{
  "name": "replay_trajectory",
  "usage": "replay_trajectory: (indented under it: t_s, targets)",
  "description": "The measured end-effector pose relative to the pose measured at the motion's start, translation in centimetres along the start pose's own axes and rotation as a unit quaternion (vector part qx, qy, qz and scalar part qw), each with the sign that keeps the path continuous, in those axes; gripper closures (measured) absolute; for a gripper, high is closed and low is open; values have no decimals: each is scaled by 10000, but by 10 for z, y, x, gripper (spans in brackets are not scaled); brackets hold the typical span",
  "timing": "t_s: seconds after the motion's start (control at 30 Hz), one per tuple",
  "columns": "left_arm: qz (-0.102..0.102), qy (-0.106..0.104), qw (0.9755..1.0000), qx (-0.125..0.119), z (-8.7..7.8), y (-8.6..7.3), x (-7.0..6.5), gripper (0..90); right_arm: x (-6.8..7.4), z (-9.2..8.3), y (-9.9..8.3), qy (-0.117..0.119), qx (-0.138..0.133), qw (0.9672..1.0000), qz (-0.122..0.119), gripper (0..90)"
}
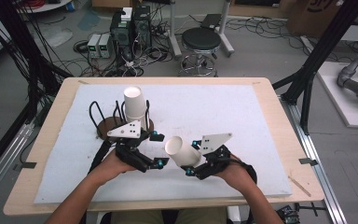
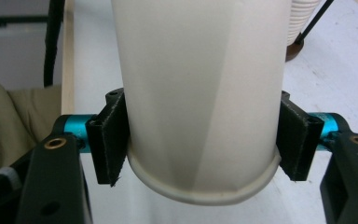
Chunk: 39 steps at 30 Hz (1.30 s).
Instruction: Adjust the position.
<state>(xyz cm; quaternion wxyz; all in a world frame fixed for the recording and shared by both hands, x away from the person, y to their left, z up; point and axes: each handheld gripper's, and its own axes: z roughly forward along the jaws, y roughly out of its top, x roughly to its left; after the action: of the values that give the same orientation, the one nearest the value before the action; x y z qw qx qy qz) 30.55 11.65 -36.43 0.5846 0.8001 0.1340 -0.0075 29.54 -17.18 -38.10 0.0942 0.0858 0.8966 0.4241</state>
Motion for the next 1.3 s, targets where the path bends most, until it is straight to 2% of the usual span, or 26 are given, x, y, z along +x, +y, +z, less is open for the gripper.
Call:
replay_trajectory:
  t_s: [0.17,0.3,0.33,0.5,0.83,0.9,1.03,1.13,1.27,1.3]
  targets:
    - [40,-22,9999,145,-4,6,1,144,-2,-1,12,6,402,9990,-208,300]
    - [40,-45,9998,181,-3,8,3,144,-4,2,16,87,515,9983,-255,300]
    - [39,-64,9997,226,-3,8,3,144,-4,4,19,123,653,9973,-313,300]
    - [123,-198,9985,499,5,8,2,146,-4,8,26,306,947,9941,-437,299]
    - [221,-386,9954,853,17,7,-1,195,2,17,35,522,1599,9834,-685,290]
    - [237,-458,9939,978,19,6,0,208,4,19,37,526,1754,9801,-760,289]
    - [173,-565,9926,1063,21,5,0,237,8,21,38,546,1857,9776,-822,289]
    - [231,-685,9913,1101,21,5,0,291,8,21,39,553,1892,9768,-833,289]
    - [270,-668,9908,1150,21,4,-1,313,8,21,38,573,1911,9765,-814,289]
    - [344,-624,9904,1186,21,4,-1,327,8,20,37,585,1917,9766,-778,283]
